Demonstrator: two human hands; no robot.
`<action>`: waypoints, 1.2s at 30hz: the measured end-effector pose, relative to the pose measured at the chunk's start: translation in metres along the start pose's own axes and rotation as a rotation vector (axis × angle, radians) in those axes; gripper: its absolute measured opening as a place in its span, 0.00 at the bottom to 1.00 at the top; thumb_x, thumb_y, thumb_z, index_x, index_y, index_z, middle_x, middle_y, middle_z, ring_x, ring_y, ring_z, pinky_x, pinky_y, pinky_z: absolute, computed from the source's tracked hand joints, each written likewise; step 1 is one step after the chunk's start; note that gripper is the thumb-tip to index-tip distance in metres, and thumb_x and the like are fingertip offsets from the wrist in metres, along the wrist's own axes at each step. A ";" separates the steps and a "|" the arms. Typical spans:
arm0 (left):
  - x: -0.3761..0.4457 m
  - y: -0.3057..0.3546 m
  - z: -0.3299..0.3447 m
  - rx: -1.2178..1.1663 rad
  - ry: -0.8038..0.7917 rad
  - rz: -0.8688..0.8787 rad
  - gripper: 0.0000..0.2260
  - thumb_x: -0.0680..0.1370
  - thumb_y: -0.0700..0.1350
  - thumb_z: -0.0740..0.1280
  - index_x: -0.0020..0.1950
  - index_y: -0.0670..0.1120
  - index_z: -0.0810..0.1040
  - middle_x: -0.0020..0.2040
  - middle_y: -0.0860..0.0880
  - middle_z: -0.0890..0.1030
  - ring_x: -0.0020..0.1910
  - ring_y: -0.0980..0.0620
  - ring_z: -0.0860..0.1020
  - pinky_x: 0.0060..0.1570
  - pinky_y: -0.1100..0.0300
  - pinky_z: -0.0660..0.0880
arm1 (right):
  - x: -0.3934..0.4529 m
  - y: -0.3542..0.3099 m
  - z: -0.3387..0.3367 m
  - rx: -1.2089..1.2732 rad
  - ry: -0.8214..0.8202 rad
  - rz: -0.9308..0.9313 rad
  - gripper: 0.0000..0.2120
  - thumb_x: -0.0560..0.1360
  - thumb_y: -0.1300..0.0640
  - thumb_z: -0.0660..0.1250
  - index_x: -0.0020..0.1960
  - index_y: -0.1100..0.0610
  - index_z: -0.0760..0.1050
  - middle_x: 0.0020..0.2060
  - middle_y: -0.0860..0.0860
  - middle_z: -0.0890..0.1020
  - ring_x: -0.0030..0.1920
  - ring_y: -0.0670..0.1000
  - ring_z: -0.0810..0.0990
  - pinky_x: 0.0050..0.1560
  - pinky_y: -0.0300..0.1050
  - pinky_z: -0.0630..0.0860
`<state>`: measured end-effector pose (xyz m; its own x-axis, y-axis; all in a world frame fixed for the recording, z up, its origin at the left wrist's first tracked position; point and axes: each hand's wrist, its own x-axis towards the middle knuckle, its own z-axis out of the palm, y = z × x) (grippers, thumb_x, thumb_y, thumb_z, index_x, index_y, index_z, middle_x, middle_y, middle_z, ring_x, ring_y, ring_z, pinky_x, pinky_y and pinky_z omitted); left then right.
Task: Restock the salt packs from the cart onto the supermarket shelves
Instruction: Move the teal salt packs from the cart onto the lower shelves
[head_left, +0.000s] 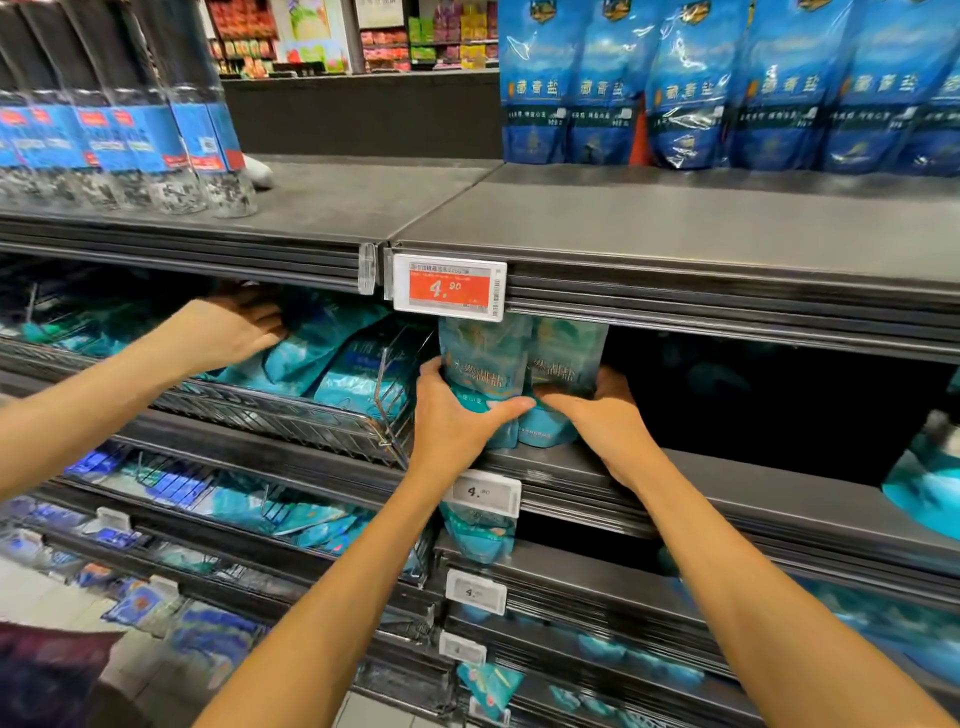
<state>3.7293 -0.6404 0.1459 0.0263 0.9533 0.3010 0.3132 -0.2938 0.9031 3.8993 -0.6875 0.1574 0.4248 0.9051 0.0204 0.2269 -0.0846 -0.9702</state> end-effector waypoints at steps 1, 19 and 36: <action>-0.002 0.001 0.001 0.003 0.029 0.004 0.49 0.56 0.61 0.82 0.68 0.44 0.63 0.62 0.48 0.73 0.60 0.52 0.75 0.58 0.63 0.73 | 0.000 0.002 -0.002 -0.026 -0.014 -0.017 0.14 0.68 0.50 0.78 0.48 0.46 0.74 0.52 0.51 0.84 0.48 0.49 0.83 0.53 0.50 0.81; -0.056 -0.011 -0.005 0.068 0.139 0.142 0.40 0.73 0.64 0.68 0.76 0.46 0.56 0.69 0.50 0.64 0.70 0.52 0.65 0.68 0.59 0.65 | -0.014 0.007 -0.017 -0.078 -0.095 -0.169 0.18 0.70 0.45 0.77 0.57 0.50 0.80 0.44 0.39 0.85 0.46 0.36 0.82 0.49 0.35 0.79; -0.200 0.031 0.126 -0.381 -0.447 0.308 0.03 0.78 0.50 0.61 0.50 0.59 0.71 0.39 0.51 0.76 0.39 0.44 0.75 0.42 0.49 0.74 | -0.184 0.084 -0.159 -0.081 0.499 -0.221 0.18 0.70 0.69 0.76 0.54 0.55 0.77 0.48 0.54 0.84 0.43 0.47 0.85 0.46 0.35 0.77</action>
<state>3.8529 -0.8310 0.0752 0.4784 0.7349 0.4807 -0.1269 -0.4838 0.8659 3.9792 -0.9275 0.1100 0.7186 0.5994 0.3527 0.4161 0.0359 -0.9086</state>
